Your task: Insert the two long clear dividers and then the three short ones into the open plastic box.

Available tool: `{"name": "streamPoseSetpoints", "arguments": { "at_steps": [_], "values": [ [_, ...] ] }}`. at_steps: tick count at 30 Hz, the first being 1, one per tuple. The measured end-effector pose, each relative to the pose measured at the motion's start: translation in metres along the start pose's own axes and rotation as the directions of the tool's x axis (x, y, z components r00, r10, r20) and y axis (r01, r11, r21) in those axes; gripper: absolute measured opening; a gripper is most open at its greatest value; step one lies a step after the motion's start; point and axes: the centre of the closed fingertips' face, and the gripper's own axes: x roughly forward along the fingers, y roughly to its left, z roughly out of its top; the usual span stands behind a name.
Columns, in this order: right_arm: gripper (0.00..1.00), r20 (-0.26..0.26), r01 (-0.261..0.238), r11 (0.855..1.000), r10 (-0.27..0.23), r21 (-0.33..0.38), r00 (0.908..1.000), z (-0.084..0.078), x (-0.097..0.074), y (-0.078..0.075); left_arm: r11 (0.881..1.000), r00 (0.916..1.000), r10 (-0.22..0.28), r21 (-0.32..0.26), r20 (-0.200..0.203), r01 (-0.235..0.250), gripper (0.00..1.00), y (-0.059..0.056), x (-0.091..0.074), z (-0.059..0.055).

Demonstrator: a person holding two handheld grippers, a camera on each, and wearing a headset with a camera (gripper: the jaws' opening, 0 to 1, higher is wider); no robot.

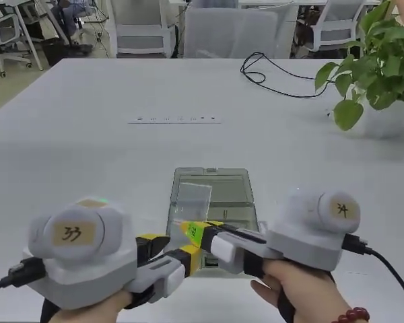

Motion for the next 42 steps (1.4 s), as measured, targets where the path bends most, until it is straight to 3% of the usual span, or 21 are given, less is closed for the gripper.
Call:
{"name": "streamPoseSetpoints", "arguments": {
  "at_steps": [15, 19, 23, 27, 28, 35, 36, 37, 38, 41, 42],
  "values": [
    [0.06, 0.016, -0.013, 0.998, 0.012, 0.056, 0.9998, 0.007, -0.001, 0.004, 1.0, 0.9997, -0.02, -0.015, 0.011, 0.02, 0.3, -0.002, -0.001, 0.006],
    [0.06, 0.022, -0.005, 0.996, 0.003, 0.087, 0.9998, 0.015, -0.003, 0.002, 0.997, 0.9989, -0.041, 0.065, 0.022, 0.04, 0.36, -0.003, -0.001, 0.01],
    [0.06, 0.001, 0.032, 0.996, -0.032, 0.083, 0.9995, 0.018, -0.005, -0.003, 0.992, 0.997, -0.071, 0.103, 0.03, 0.067, 0.44, -0.008, -0.001, 0.013],
    [0.06, -0.059, 0.089, 0.988, -0.082, 0.124, 0.9949, 0.018, -0.009, -0.016, 0.972, 0.9973, -0.07, 0.226, 0.023, 0.063, 0.54, -0.006, -0.002, 0.012],
    [0.06, -0.062, 0.098, 0.986, -0.09, 0.134, 0.994, 0.019, -0.009, -0.018, 0.97, 0.9971, -0.073, 0.235, 0.024, 0.065, 0.57, -0.006, -0.002, 0.012],
    [0.06, -0.155, 0.193, 0.963, -0.166, 0.186, 0.9739, 0.021, -0.017, -0.037, 0.95, 0.9947, -0.096, 0.3, 0.036, 0.081, 0.74, -0.002, -0.006, 0.013],
    [0.06, -0.185, 0.219, 0.956, -0.183, 0.197, 0.9655, 0.019, -0.018, -0.041, 0.949, 0.9943, -0.099, 0.305, 0.04, 0.082, 0.77, -0.001, -0.007, 0.014],
    [0.06, -0.189, 0.22, 0.955, -0.183, 0.199, 0.9648, 0.02, -0.018, -0.042, 0.947, 0.994, -0.101, 0.312, 0.042, 0.083, 0.79, 0.0, -0.007, 0.015],
    [0.06, -0.217, 0.249, 0.943, -0.202, 0.218, 0.9551, 0.018, -0.02, -0.047, 0.944, 0.9944, -0.098, 0.32, 0.041, 0.08, 0.8, 0.003, -0.007, 0.015],
    [0.06, -0.263, 0.292, 0.922, -0.225, 0.253, 0.9384, 0.017, -0.023, -0.053, 0.939, 0.9941, -0.1, 0.334, 0.043, 0.08, 0.86, 0.009, -0.008, 0.018],
    [0.06, -0.264, 0.285, 0.926, -0.218, 0.249, 0.9396, 0.019, -0.022, -0.054, 0.938, 0.9937, -0.103, 0.336, 0.044, 0.082, 0.88, 0.01, -0.009, 0.018]
  ]
}}
